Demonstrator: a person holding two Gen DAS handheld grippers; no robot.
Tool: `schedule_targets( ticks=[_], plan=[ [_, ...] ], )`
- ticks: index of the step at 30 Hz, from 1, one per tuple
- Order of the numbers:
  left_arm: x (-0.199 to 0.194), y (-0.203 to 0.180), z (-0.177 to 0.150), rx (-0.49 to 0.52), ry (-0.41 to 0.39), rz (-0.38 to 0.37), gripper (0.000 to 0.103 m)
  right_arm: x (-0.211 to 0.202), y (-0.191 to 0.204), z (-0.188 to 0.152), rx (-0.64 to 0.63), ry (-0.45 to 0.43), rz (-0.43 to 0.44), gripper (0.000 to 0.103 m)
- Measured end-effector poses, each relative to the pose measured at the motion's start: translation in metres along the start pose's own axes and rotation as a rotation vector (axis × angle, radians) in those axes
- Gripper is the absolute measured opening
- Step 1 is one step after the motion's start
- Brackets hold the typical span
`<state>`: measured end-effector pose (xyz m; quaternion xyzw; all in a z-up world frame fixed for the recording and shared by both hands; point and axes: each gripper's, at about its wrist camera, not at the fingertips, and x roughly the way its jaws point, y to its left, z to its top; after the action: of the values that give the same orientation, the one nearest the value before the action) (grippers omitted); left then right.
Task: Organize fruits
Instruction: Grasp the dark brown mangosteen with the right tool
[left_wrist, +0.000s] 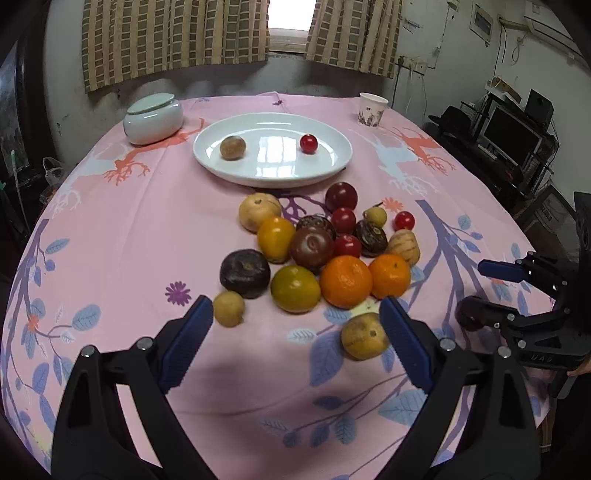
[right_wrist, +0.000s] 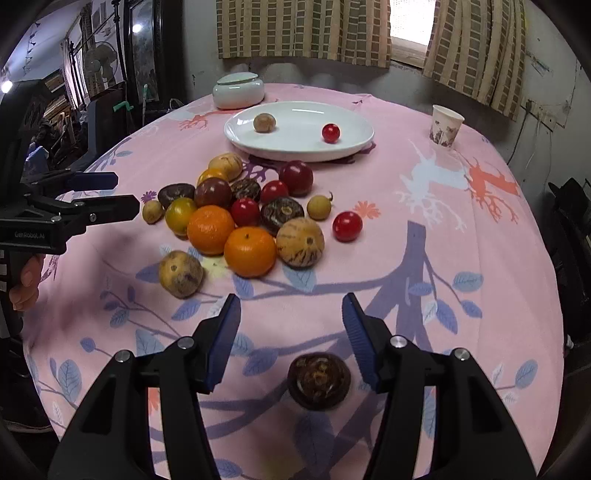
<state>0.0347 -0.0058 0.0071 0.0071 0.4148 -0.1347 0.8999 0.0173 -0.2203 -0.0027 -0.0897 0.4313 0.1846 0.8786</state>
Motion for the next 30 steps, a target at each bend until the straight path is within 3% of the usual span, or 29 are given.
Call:
schedule_targets(
  ticks=[6, 15, 18, 21, 30],
  plan=[
    [0.012, -0.007, -0.024, -0.035, 0.066, 0.042, 0.094, 0.003, -0.003, -0.023, 0.008, 0.063, -0.035, 0.058],
    [0.020, -0.019, -0.038, -0.006, 0.097, 0.037, 0.094, 0.022, -0.007, -0.034, 0.014, 0.141, -0.068, 0.058],
    [0.022, -0.022, -0.036, -0.001, 0.101, 0.035, 0.094, 0.026, -0.013, -0.033, 0.052, 0.133, -0.055, 0.058],
    [0.024, -0.027, -0.033, 0.003, 0.106, 0.036, 0.094, 0.026, -0.020, -0.030, 0.089, 0.121, -0.062, 0.043],
    [0.044, -0.042, -0.023, -0.008, 0.127, 0.014, 0.093, 0.014, -0.013, -0.031, 0.088, 0.066, 0.037, 0.043]
  ],
)
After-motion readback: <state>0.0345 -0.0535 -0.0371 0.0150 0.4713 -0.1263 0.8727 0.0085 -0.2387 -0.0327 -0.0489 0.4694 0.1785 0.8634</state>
